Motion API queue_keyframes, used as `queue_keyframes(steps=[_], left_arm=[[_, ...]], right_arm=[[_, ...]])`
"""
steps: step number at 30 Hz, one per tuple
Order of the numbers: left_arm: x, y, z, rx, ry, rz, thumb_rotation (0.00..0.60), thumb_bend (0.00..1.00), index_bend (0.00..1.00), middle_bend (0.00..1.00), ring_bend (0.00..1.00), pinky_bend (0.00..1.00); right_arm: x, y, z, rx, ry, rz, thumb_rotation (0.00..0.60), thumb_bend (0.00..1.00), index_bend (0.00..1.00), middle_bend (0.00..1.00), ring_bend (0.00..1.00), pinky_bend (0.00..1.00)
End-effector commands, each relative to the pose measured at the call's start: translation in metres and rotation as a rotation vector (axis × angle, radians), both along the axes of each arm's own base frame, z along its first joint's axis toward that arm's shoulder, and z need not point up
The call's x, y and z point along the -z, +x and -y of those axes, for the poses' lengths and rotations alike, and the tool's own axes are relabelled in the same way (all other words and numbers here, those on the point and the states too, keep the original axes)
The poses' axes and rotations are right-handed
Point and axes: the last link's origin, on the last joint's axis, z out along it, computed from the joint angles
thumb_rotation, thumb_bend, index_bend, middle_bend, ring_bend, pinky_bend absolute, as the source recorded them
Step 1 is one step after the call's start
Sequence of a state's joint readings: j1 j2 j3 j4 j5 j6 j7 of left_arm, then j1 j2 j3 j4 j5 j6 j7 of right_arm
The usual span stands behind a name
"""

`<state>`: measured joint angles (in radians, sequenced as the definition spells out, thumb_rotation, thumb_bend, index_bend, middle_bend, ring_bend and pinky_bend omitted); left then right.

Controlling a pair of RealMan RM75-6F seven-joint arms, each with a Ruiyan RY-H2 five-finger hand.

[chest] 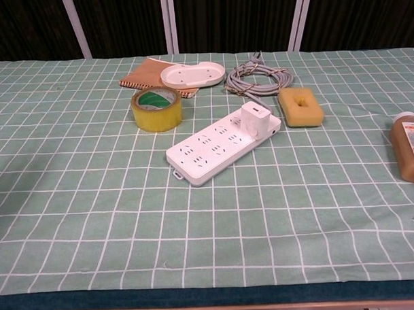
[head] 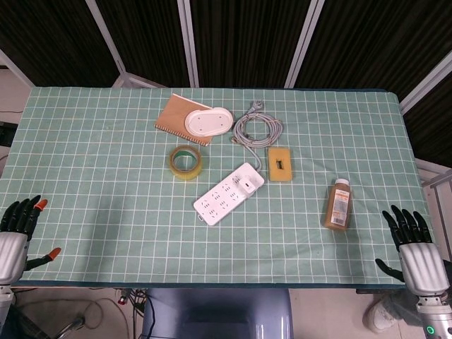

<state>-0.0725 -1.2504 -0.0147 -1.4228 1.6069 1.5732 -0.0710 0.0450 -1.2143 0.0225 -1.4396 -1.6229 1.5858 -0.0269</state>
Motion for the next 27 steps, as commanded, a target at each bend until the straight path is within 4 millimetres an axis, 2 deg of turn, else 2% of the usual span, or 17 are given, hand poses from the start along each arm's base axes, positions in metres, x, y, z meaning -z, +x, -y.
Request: queue_keyframes(steps=[1, 6, 11, 19, 27], left_arm=[[0.002, 0.004, -0.002, 0.013, -0.008, -0.004, 0.600, 0.14, 0.00, 0.00, 0.00, 0.01], [0.011, 0.027, -0.019, 0.081, -0.043, -0.019, 0.600, 0.23, 0.00, 0.00, 0.00, 0.04], [0.032, 0.074, -0.045, 0.191, -0.128, -0.028, 0.600, 0.32, 0.00, 0.00, 0.00, 0.04], [0.081, 0.138, -0.070, 0.306, -0.306, -0.077, 0.600, 0.39, 0.00, 0.00, 0.00, 0.04], [0.129, 0.180, -0.089, 0.350, -0.425, -0.122, 0.600, 0.46, 0.02, 0.00, 0.00, 0.04]], right_arm=[[0.002, 0.000, 0.000, -0.001, 0.005, -0.004, 0.600, 0.14, 0.00, 0.00, 0.00, 0.00], [0.004, 0.000, 0.006, 0.006, 0.008, -0.003, 0.600, 0.14, 0.00, 0.00, 0.00, 0.00], [0.004, 0.012, 0.018, -0.015, 0.006, 0.004, 0.600, 0.14, 0.00, 0.00, 0.00, 0.00], [0.004, 0.044, 0.039, -0.070, 0.020, -0.028, 0.600, 0.14, 0.00, 0.00, 0.00, 0.00], [0.004, 0.087, 0.064, -0.142, 0.043, -0.068, 0.600, 0.16, 0.00, 0.00, 0.00, 0.00]])
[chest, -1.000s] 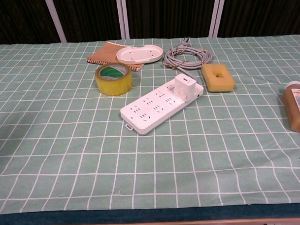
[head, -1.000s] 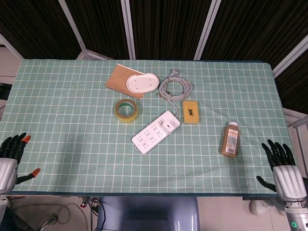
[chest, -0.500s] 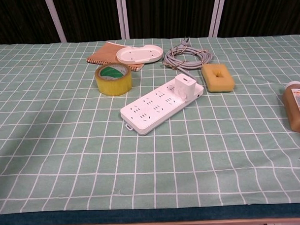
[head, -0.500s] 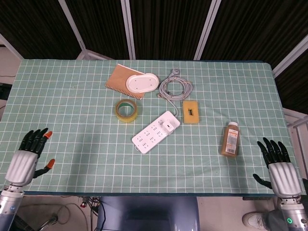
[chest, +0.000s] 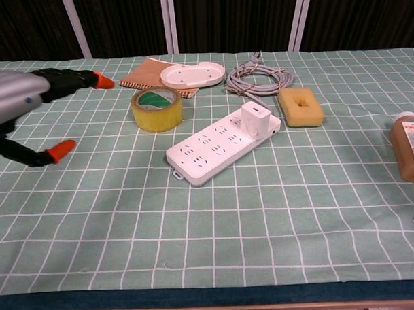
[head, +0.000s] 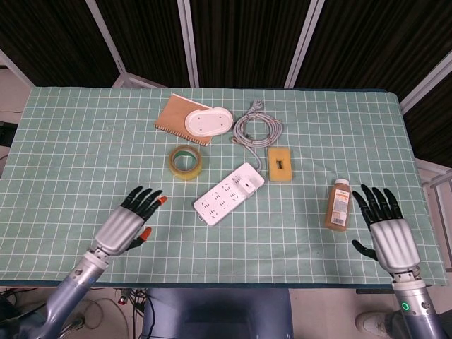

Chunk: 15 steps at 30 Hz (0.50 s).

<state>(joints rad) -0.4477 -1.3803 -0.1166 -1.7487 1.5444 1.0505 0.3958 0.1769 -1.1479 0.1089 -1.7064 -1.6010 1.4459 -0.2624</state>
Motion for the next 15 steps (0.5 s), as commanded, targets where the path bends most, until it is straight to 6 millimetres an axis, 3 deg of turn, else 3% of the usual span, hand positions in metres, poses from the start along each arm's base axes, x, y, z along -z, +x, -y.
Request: queue_keyframes(steps=[1, 15], left_arm=[[0.024, 0.026, -0.011, 0.026, -0.048, -0.010, 0.600, 0.46, 0.02, 0.00, 0.00, 0.04], [0.079, 0.047, -0.026, 0.008, -0.137, -0.097, 0.600, 0.47, 0.07, 0.03, 0.00, 0.06]], right_arm=[[0.000, 0.023, 0.016, -0.039, 0.016, -0.030, 0.600, 0.16, 0.00, 0.00, 0.00, 0.00], [0.022, 0.086, 0.061, -0.105, 0.103, -0.072, 0.600, 0.16, 0.00, 0.00, 0.00, 0.00]])
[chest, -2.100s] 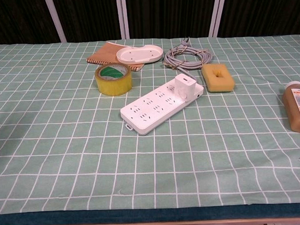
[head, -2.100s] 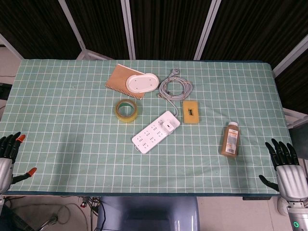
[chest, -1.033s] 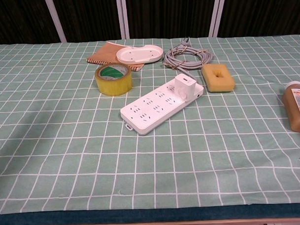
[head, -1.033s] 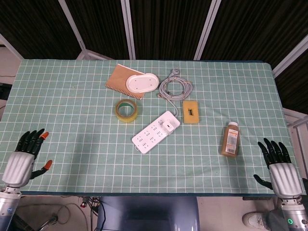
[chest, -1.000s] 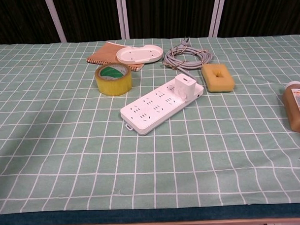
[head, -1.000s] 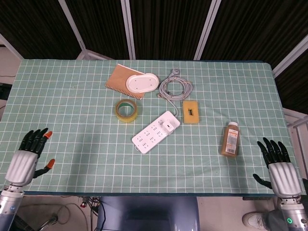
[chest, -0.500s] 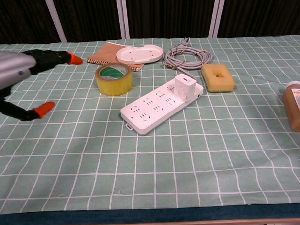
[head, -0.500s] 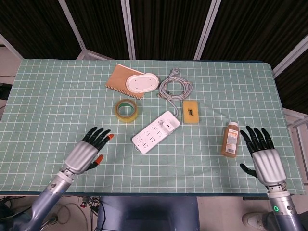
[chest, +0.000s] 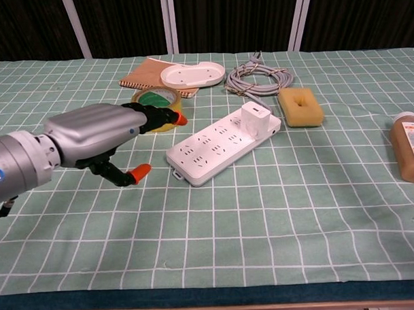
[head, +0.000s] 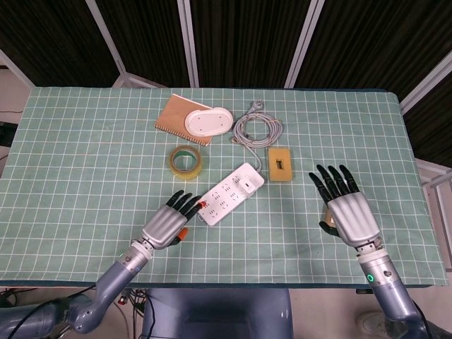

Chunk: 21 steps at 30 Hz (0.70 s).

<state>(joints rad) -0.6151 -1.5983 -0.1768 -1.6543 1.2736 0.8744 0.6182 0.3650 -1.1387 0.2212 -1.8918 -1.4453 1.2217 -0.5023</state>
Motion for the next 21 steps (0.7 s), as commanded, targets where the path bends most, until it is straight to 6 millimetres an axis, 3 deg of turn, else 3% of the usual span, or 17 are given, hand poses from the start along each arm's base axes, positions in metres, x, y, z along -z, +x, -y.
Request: queue_keyframes(steps=[1, 10, 21], left_arm=[[0.013, 0.004, -0.002, 0.002, -0.023, -0.020, 0.600, 0.47, 0.07, 0.03, 0.00, 0.06], [0.035, 0.005, -0.004, -0.020, -0.057, -0.038, 0.600, 0.47, 0.10, 0.04, 0.00, 0.06], [0.046, 0.004, -0.002, -0.027, -0.076, -0.039, 0.600, 0.47, 0.10, 0.05, 0.00, 0.07]], right_arm=[[0.008, 0.016, 0.012, -0.021, 0.019, -0.009, 0.600, 0.16, 0.00, 0.00, 0.00, 0.00], [0.029, 0.050, 0.036, -0.059, 0.043, -0.061, 0.600, 0.16, 0.00, 0.00, 0.00, 0.01], [0.061, 0.079, 0.059, -0.128, 0.099, -0.135, 0.600, 0.16, 0.00, 0.02, 0.03, 0.10]])
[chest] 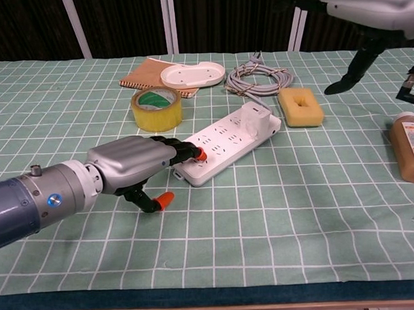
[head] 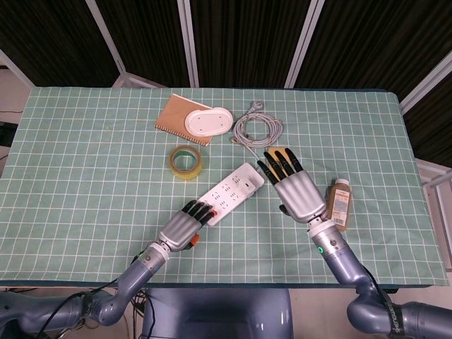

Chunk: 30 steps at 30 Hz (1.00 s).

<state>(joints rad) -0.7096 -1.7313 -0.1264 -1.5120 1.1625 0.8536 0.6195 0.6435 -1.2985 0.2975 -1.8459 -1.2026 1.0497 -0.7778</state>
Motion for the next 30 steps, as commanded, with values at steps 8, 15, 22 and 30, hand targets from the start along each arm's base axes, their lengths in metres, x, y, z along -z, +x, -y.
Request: queue_keyframes(steps=[8, 15, 22, 30], left_arm=[[0.003, 0.000, 0.000, 0.003, -0.002, 0.002, 0.600, 0.47, 0.10, 0.05, 0.00, 0.07], [0.004, 0.000, 0.000, 0.004, -0.005, 0.006, 0.600, 0.47, 0.10, 0.05, 0.00, 0.07], [0.004, 0.000, -0.001, 0.000, -0.007, 0.015, 0.600, 0.47, 0.10, 0.05, 0.00, 0.07], [0.005, -0.003, -0.002, 0.000, -0.009, 0.011, 0.600, 0.47, 0.10, 0.05, 0.00, 0.07]], right_arm=[[0.040, 0.020, 0.022, -0.054, 0.091, -0.056, 0.600, 0.16, 0.06, 0.09, 0.10, 0.18], [0.064, 0.022, 0.040, -0.046, 0.114, -0.099, 0.600, 0.16, 0.14, 0.14, 0.16, 0.23], [0.081, 0.018, 0.053, -0.027, 0.116, -0.144, 0.600, 0.19, 0.21, 0.19, 0.20, 0.26], [0.099, 0.003, 0.060, 0.022, 0.137, -0.164, 0.600, 0.19, 0.23, 0.20, 0.22, 0.27]])
